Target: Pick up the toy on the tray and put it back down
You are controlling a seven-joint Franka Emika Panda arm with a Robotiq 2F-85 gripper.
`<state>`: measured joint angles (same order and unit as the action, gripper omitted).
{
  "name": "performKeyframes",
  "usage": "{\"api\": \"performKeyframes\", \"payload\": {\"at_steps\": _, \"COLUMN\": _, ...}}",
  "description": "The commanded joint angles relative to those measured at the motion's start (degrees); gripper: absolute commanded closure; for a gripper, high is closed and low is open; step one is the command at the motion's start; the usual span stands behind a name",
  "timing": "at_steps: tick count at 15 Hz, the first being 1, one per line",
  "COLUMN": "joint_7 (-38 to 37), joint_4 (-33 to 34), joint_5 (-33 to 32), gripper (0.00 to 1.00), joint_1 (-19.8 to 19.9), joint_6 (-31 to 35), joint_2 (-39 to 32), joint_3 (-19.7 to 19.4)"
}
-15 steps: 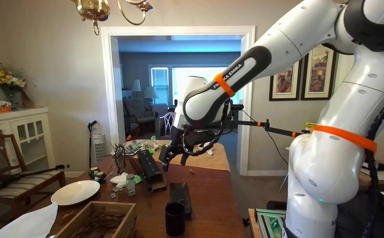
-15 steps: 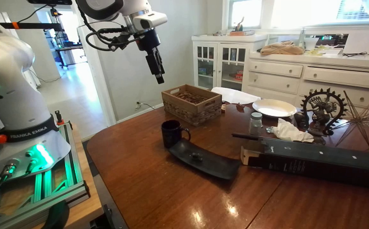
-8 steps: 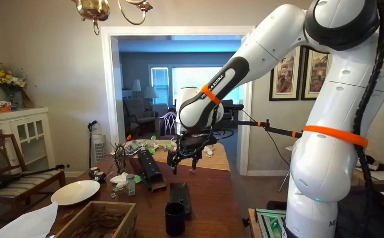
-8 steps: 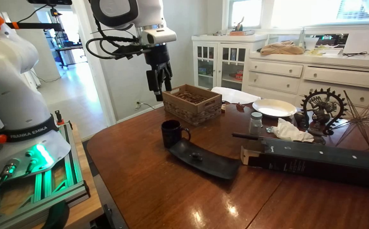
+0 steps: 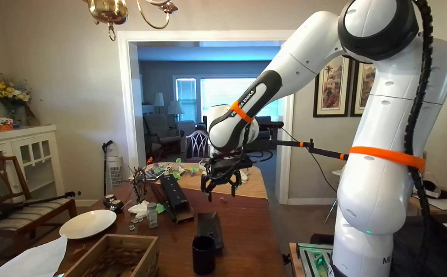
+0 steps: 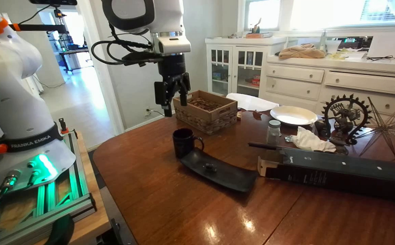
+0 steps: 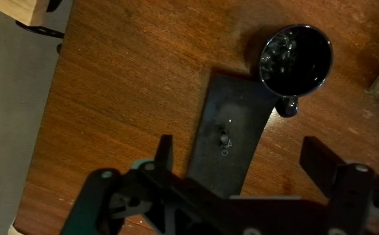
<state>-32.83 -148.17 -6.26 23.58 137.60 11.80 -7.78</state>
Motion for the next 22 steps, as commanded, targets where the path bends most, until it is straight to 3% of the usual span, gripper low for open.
{"api": "performKeyframes", "payload": {"at_steps": 1, "joint_7": -0.4, "joint_4": 0.1, "joint_5": -0.4, "gripper": 0.00, "joint_1": -1.3, "joint_6": -0.1, "joint_2": 0.0, "joint_3": -1.3}}
{"api": "performKeyframes", "payload": {"at_steps": 4, "joint_7": -14.2, "joint_4": 2.1, "joint_5": -6.4, "gripper": 0.00, "joint_1": 0.4, "joint_6": -1.0, "joint_2": -2.9, "joint_3": 0.9}}
{"api": "performKeyframes", "payload": {"at_steps": 7, "joint_7": -26.4, "joint_4": 4.0, "joint_5": -10.1, "gripper": 0.00, "joint_1": -0.1, "joint_6": 2.4, "joint_2": -7.8, "joint_3": 0.4}}
{"api": "performKeyframes", "payload": {"at_steps": 9, "joint_7": -34.3, "joint_4": 6.4, "joint_5": -13.0, "gripper": 0.00, "joint_1": -0.9, "joint_6": 0.7, "joint_2": -11.7, "joint_3": -0.4}}
{"api": "performKeyframes", "payload": {"at_steps": 13, "joint_7": -28.0, "joint_4": 9.8, "joint_5": -7.4, "gripper": 0.00, "joint_1": -3.7, "joint_6": 2.3, "joint_2": -19.1, "joint_3": -4.1}}
{"api": "performKeyframes", "payload": {"at_steps": 19, "joint_7": -9.0, "joint_4": 13.6, "joint_5": 6.2, "gripper": 0.00, "joint_1": -4.1, "joint_6": 4.8, "joint_2": -26.6, "joint_3": -6.4}}
{"api": "performKeyframes", "payload": {"at_steps": 22, "joint_7": -4.2, "joint_4": 14.7, "joint_5": 7.9, "gripper": 0.00, "joint_1": -4.8, "joint_6": 6.1, "joint_2": -28.5, "joint_3": -7.5}}
